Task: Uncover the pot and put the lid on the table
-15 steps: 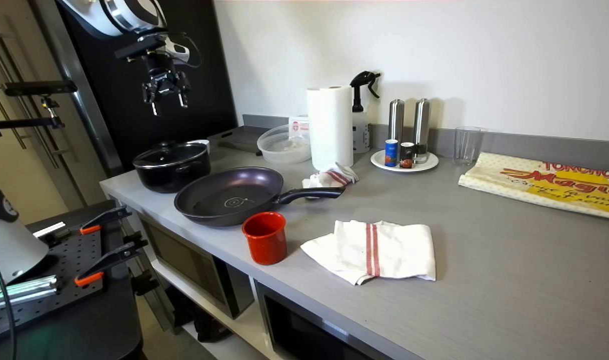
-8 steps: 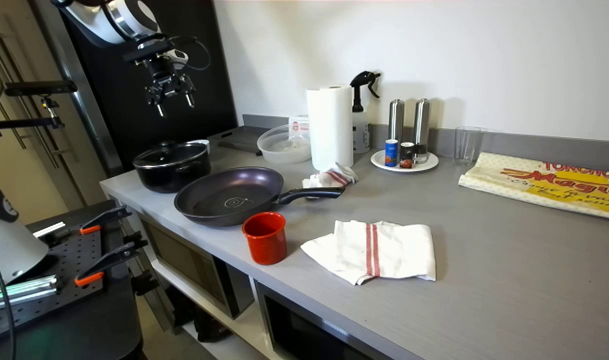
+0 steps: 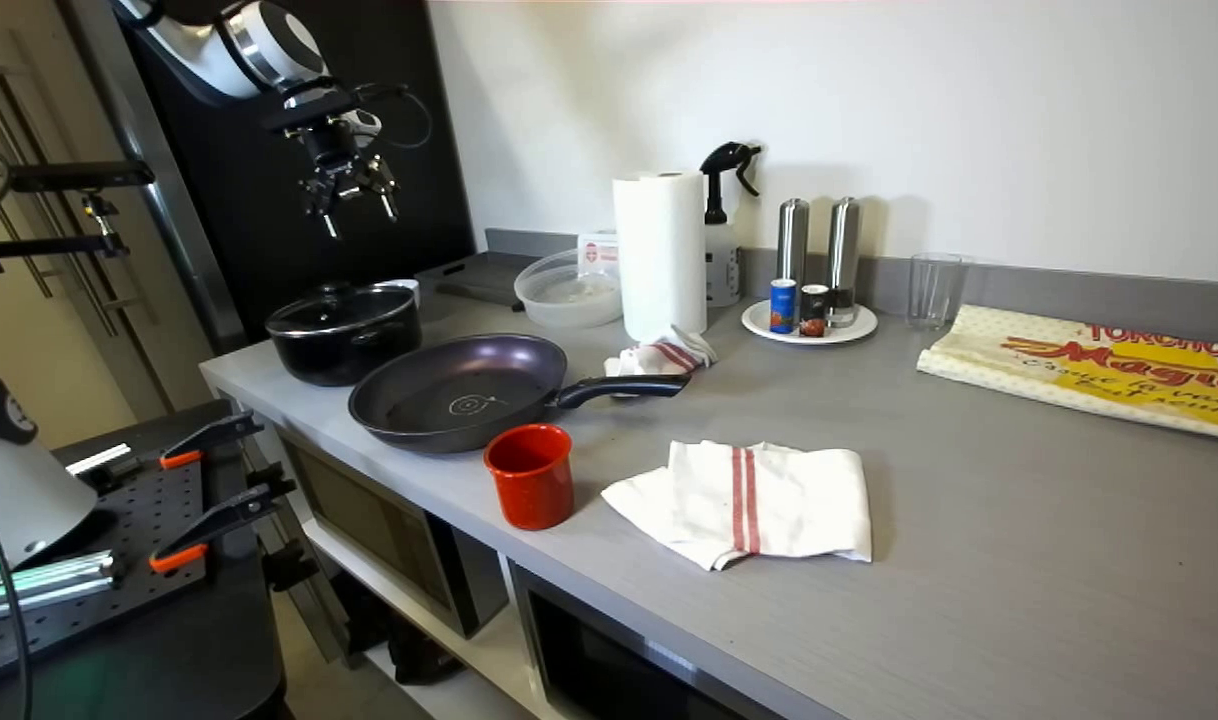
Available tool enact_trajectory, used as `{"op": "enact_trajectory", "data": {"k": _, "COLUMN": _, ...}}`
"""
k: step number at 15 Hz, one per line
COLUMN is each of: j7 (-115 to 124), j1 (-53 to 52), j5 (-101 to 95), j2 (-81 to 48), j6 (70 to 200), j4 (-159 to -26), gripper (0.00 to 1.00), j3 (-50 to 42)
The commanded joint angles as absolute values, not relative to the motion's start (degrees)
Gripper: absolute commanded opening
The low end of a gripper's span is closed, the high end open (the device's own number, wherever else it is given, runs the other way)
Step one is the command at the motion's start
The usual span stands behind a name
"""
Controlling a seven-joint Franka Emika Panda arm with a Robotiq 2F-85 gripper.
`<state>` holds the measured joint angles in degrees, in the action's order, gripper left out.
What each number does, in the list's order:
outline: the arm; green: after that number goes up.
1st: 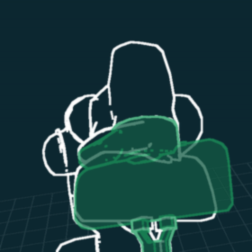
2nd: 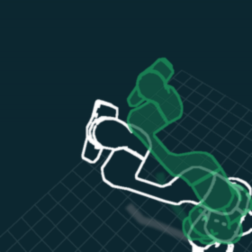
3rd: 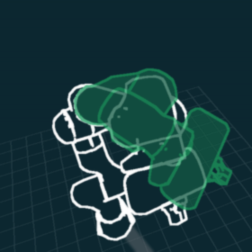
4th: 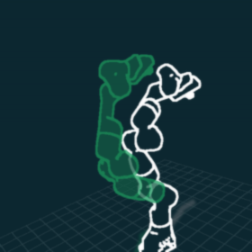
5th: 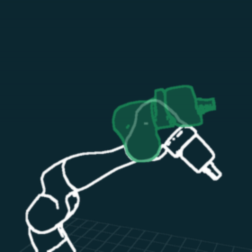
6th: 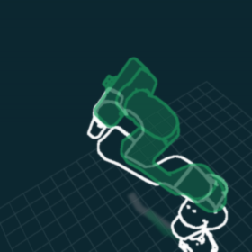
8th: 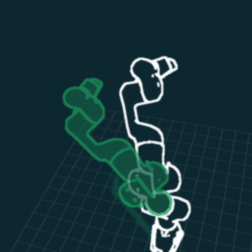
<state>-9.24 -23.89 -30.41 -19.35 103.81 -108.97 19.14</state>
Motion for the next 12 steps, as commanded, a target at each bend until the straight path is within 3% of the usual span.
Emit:
{"op": "enact_trajectory", "data": {"k": 1, "j7": -9.3, "j1": -24.3, "j5": -30.3, "j2": -19.5, "j6": 103.6, "j4": -108.7, "gripper": 1.0, "j3": 18.8}}
{"op": "enact_trajectory", "data": {"k": 12, "j7": -13.9, "j1": -25.7, "j5": -31.0, "j2": -22.4, "j6": 111.7, "j4": -109.5, "gripper": 1.0, "j3": 20.2}}
